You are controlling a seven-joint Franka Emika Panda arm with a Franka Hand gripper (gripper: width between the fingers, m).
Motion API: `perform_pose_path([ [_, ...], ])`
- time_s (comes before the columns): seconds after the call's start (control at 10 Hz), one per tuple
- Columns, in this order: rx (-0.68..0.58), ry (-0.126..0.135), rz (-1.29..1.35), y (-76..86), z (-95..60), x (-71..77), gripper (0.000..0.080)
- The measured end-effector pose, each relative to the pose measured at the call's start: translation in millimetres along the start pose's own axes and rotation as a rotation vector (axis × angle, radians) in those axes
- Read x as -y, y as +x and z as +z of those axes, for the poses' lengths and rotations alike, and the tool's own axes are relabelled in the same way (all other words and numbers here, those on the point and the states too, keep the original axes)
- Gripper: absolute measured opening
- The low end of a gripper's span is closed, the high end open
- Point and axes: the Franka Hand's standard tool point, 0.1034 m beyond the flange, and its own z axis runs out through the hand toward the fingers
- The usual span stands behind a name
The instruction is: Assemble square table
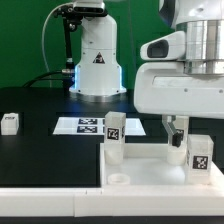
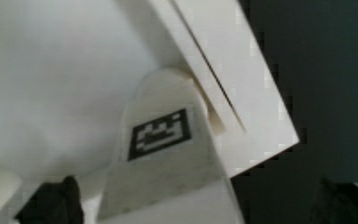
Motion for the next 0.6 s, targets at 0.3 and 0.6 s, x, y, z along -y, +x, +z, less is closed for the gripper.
perform_pose_path([
  [0.3,0.0,-0.002,0.077,0.3,0.3,-0.9,0.0552],
  [0.6,0.011,-0.017,0.356,-1.2,1.5,-5.5,0.029],
])
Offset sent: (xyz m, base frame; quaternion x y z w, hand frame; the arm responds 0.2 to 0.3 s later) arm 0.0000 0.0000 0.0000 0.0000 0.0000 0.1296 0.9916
